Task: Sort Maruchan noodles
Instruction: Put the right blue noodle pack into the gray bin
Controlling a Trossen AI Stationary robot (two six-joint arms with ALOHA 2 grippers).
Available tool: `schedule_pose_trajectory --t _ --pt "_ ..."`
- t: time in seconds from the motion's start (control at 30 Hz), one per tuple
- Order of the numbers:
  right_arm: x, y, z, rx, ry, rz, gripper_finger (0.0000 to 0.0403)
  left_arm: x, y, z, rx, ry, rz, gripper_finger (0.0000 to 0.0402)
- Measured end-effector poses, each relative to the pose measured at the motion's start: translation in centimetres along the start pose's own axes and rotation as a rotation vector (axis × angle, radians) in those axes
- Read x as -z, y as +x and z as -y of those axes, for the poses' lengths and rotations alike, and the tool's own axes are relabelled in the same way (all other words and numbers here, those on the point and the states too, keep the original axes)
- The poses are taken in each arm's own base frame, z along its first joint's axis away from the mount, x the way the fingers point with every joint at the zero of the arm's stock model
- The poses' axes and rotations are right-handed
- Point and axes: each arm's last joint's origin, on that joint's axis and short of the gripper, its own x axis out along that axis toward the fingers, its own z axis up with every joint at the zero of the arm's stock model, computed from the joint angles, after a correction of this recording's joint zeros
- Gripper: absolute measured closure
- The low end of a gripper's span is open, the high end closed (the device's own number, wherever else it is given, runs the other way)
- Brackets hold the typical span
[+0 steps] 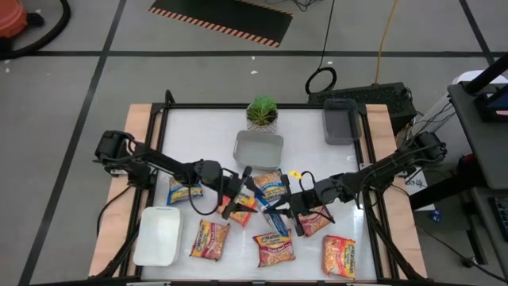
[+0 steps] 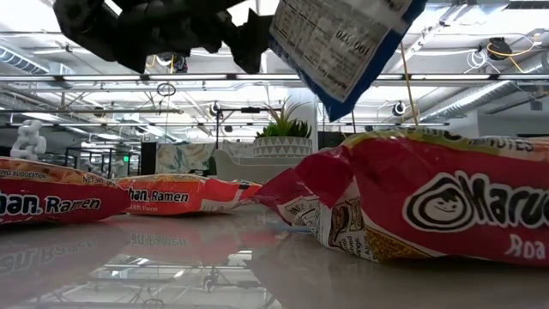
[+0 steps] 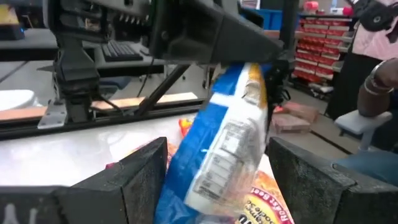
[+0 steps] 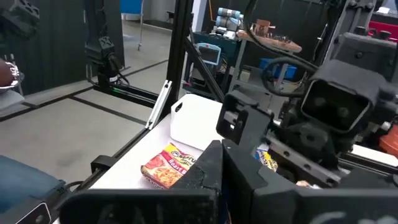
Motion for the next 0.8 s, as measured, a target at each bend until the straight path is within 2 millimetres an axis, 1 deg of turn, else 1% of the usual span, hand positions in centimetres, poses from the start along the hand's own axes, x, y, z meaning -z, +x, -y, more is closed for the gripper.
schedule_pose_trajectory --t 0.23,0.33,0.43,0.53,0.63,0.7,0.8 --pt "0.4 0.3 0.3 0.011 0.001 -0.009 0.0403 0.9 1.6 -0.4 0.053 0.015 -0.028 0.0118" --pt "1.2 0.9 0.3 0.013 -0.001 -0.032 0.0403 1.1 2.5 -0.6 0.062 0.027 -0.030 0.0119" --pt "2.1 1.5 0.4 0.019 -0.003 -0.049 0.0403 1.6 3.3 -0.6 0.111 0.040 -0.041 0.0119" --pt "2.6 1.8 0.5 0.025 -0.003 -0.057 0.0403 1.8 3.8 -0.6 0.165 0.050 -0.041 0.0119" --pt "2.5 1.7 0.6 0.026 -0.003 -0.052 0.0403 2.1 3.8 -0.5 0.199 0.048 -0.057 0.0121" --pt "2.2 1.6 0.6 0.027 -0.003 -0.046 0.0403 2.4 3.8 -0.5 0.208 0.064 -0.080 0.0130" --pt "2.0 1.5 0.7 0.028 -0.001 -0.038 0.0403 2.7 3.7 -0.5 0.214 0.108 -0.105 0.0161"
